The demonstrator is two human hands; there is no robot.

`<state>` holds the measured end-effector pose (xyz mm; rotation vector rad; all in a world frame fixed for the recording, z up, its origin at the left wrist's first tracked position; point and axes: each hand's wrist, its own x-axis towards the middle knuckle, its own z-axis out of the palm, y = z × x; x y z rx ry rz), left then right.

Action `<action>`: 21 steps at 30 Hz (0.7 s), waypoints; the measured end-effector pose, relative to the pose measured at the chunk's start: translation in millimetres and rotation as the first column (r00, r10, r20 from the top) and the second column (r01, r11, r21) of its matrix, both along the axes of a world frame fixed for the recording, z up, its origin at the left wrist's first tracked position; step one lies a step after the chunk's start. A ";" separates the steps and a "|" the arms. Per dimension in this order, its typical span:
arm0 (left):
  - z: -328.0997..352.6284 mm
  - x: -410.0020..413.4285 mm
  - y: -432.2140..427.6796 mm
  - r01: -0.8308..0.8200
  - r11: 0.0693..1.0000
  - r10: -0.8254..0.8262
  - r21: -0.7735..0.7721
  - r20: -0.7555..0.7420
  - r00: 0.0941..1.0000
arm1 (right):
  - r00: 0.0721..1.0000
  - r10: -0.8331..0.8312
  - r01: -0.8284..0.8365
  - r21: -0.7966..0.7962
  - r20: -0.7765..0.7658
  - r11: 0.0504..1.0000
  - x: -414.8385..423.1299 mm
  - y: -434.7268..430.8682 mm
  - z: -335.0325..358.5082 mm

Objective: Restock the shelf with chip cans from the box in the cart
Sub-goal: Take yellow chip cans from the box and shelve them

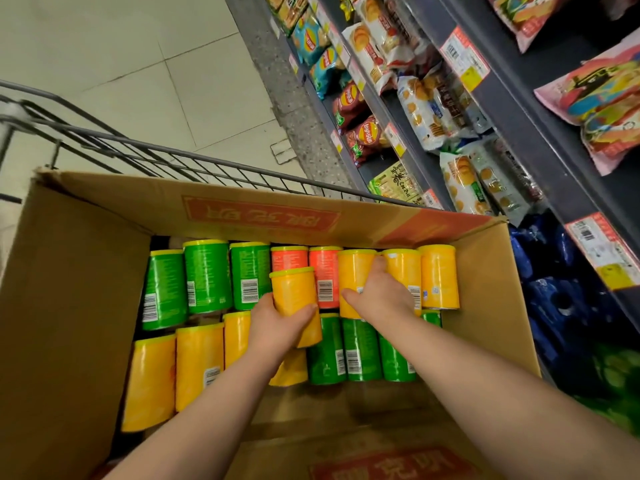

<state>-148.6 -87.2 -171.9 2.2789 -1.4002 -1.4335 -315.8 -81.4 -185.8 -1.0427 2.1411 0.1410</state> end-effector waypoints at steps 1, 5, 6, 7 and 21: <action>1.0 2.6 1.4 -0.003 1.000 0.003 0.001 -0.001 1.000 | 0.999 -0.032 0.032 -0.018 0.026 0.999 0.3 0.8 -1.0; 10.2 12.7 6.1 -0.008 1.000 0.008 -0.010 -0.010 1.000 | 0.988 -0.108 0.115 -0.064 0.108 0.991 1.8 7.7 3.7; 13.9 14.5 7.7 -0.007 1.000 0.007 -0.011 -0.012 1.000 | 0.987 -0.111 0.119 -0.062 0.116 0.991 2.9 10.9 6.6; 18.1 16.0 9.4 -0.005 1.000 0.005 -0.013 -0.014 1.000 | 0.985 -0.116 0.124 -0.059 0.129 0.990 4.2 14.4 10.3; 91.4 38.3 54.0 0.084 0.989 -0.097 -0.118 -0.110 0.989 | 0.931 -0.224 0.296 -0.235 0.288 0.926 35.2 93.2 96.4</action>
